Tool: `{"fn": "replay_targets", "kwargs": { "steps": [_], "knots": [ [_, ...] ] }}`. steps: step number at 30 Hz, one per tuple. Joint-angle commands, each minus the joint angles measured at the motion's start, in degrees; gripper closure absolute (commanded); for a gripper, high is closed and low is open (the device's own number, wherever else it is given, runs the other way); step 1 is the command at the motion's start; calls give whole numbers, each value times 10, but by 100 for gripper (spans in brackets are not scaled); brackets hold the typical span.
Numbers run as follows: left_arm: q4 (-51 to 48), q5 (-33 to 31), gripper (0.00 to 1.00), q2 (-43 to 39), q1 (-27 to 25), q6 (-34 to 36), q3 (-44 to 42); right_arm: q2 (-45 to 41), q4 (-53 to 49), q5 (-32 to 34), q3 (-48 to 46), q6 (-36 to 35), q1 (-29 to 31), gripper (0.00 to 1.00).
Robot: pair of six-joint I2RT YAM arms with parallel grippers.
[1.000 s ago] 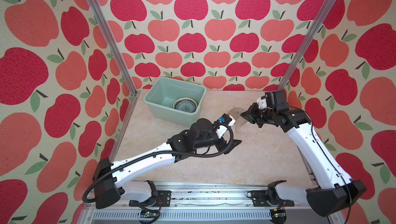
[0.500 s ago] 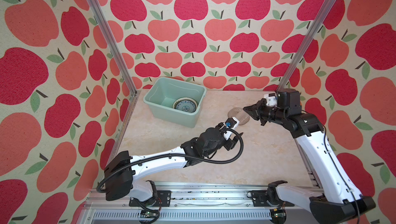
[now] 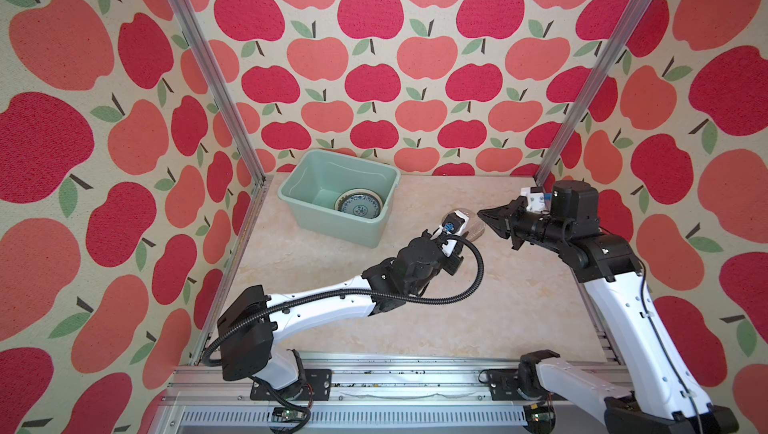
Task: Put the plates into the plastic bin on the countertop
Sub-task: 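Grasp the upright glass plate with the left gripper while the right releases it, then carry the clear glass plate into the green bin with the left gripper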
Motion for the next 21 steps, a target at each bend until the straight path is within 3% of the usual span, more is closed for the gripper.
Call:
{"fn": "replay_targets", "kwargs": {
  "steps": [1,7,11,18,21],
  "knots": [
    [-17,-14,84,10,3,-2,26,-9,16,-14,-14,5,-7,100],
    [-51,-6,100,17,5,-15,35,-2,37,-22,-24,12,-15,100],
    [-104,12,100,15,16,-35,52,5,52,-30,-27,8,-24,100],
    [-278,131,100,-10,100,-113,118,14,121,-88,-43,-20,-42,68],
    [-370,189,100,-17,156,-118,165,18,168,-136,-48,-56,-42,60]
  ]
}}
